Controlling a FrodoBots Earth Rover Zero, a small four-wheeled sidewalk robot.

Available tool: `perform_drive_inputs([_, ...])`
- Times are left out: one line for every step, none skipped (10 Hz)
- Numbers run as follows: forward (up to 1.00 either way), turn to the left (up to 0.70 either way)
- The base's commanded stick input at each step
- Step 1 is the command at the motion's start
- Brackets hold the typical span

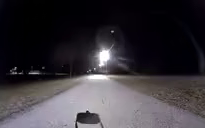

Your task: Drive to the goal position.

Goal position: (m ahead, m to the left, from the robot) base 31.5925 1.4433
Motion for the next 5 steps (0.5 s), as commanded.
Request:
perform_drive_inputs([0.0, 0.0])
perform_drive_inputs([0.0, 0.0])
perform_drive_inputs([0.0, 0.0])
perform_drive_inputs([0.0, 0.0])
perform_drive_inputs([0.7, 0.0])
